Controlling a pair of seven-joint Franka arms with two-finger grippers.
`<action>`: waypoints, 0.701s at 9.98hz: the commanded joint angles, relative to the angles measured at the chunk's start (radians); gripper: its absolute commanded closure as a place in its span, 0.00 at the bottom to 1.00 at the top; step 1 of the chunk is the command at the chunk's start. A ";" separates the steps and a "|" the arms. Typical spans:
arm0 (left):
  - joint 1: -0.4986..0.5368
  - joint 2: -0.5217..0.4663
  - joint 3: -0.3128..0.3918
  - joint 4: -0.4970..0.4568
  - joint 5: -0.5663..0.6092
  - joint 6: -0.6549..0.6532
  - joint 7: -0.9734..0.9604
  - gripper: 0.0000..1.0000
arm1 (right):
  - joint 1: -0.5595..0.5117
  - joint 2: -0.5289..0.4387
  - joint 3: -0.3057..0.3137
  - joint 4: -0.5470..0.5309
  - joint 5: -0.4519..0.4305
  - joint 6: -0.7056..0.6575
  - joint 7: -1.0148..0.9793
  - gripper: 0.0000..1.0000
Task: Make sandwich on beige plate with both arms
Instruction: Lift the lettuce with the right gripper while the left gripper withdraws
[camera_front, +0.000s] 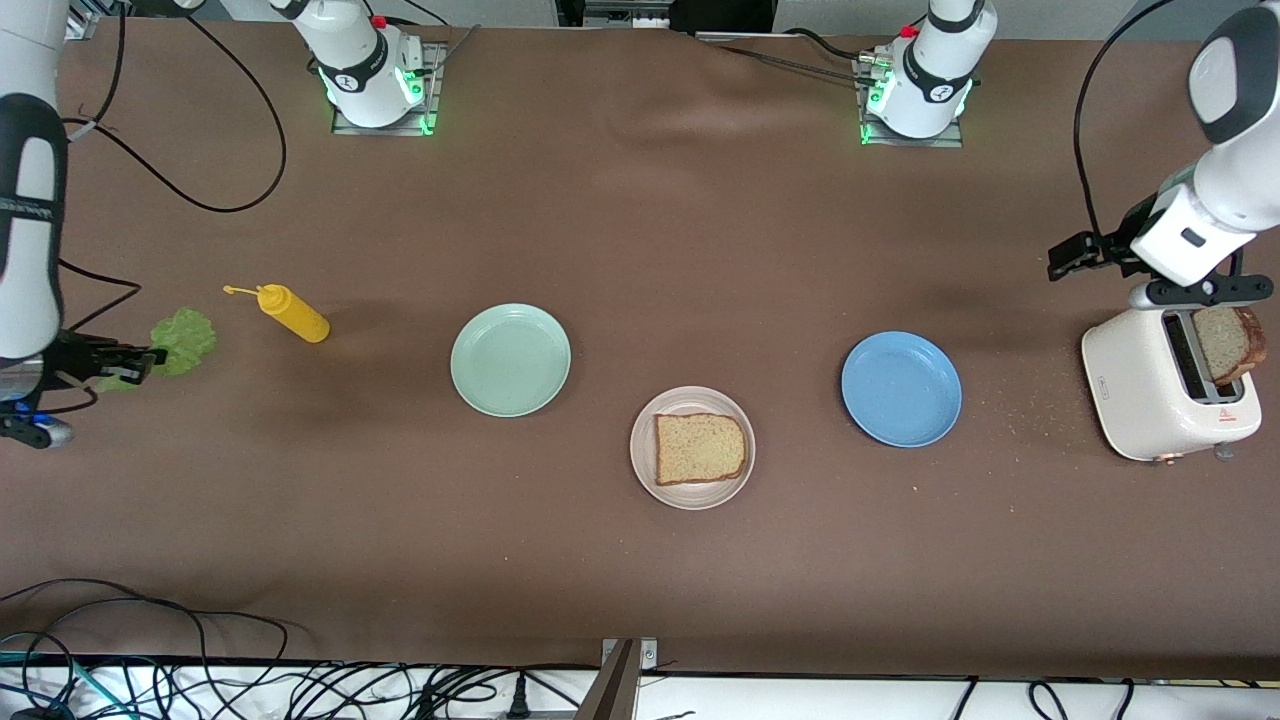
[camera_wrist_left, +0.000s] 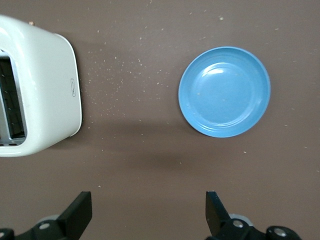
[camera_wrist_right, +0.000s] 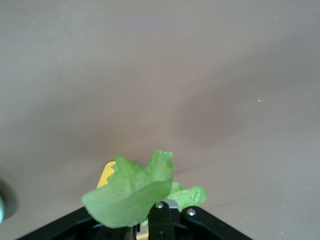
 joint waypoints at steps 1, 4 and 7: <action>0.006 0.023 -0.005 0.111 -0.067 -0.076 0.013 0.00 | -0.003 -0.050 0.003 0.014 0.008 -0.056 -0.017 1.00; 0.035 0.073 -0.059 0.269 -0.016 -0.187 0.015 0.00 | 0.008 -0.089 0.004 0.029 0.006 -0.061 -0.017 1.00; 0.032 0.074 -0.061 0.321 -0.018 -0.218 0.019 0.00 | 0.041 -0.098 0.006 0.095 0.017 -0.124 -0.010 1.00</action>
